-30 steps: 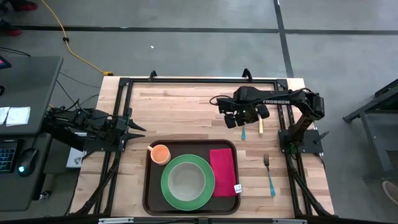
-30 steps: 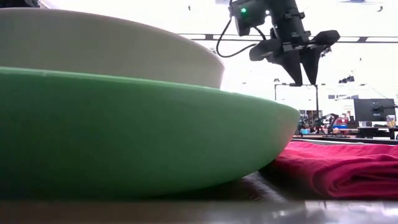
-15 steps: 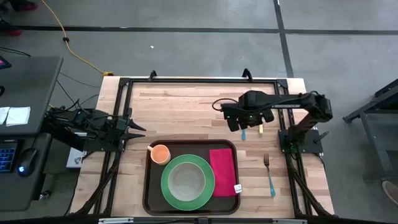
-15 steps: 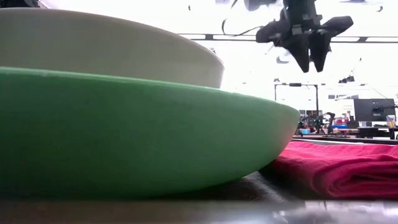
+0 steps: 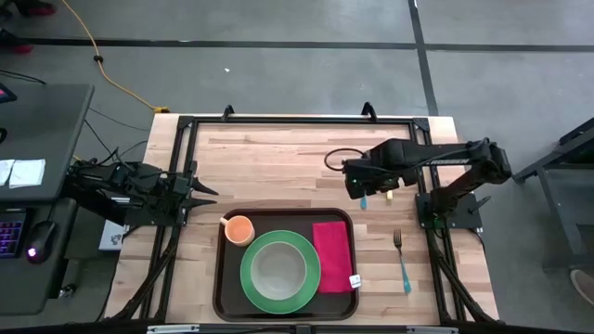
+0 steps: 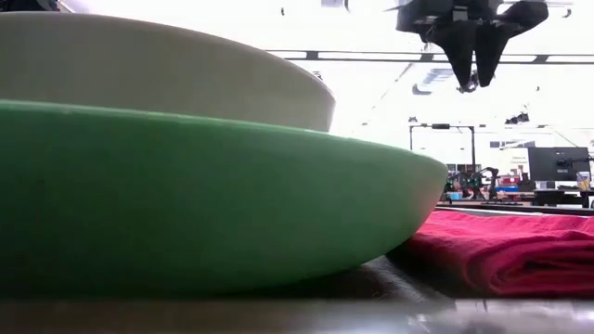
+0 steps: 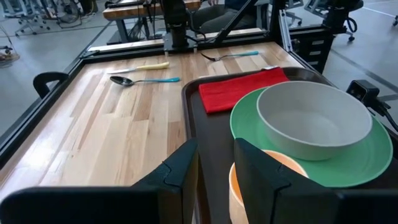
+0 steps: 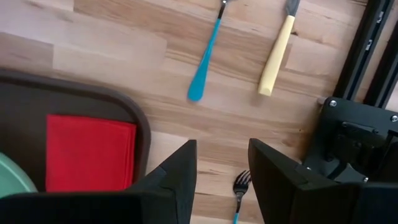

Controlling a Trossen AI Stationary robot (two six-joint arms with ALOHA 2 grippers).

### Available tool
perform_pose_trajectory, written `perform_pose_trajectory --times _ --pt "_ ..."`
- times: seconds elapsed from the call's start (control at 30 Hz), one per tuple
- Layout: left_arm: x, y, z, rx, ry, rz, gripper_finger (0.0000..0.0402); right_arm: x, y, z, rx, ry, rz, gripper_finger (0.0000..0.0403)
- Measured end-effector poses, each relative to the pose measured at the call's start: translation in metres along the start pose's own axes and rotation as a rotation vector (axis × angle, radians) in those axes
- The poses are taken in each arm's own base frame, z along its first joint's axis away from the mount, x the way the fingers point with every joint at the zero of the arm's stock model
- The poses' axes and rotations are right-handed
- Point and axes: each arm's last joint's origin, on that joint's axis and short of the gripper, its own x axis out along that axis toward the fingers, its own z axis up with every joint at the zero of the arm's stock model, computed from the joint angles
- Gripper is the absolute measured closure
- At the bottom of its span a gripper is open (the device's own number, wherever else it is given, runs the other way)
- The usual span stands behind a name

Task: Set up tray
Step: Put the blue fork on the red napkin

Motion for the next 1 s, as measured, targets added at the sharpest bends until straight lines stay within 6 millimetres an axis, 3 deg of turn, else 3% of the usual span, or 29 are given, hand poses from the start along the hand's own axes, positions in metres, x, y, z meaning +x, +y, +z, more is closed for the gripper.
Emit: perform_pose_trajectory --times 1.0 --pt "0.0 0.0 0.0 0.0 0.0 0.0 0.0266 -0.005 0.006 -0.047 -0.14 0.031 0.025 0.0279"
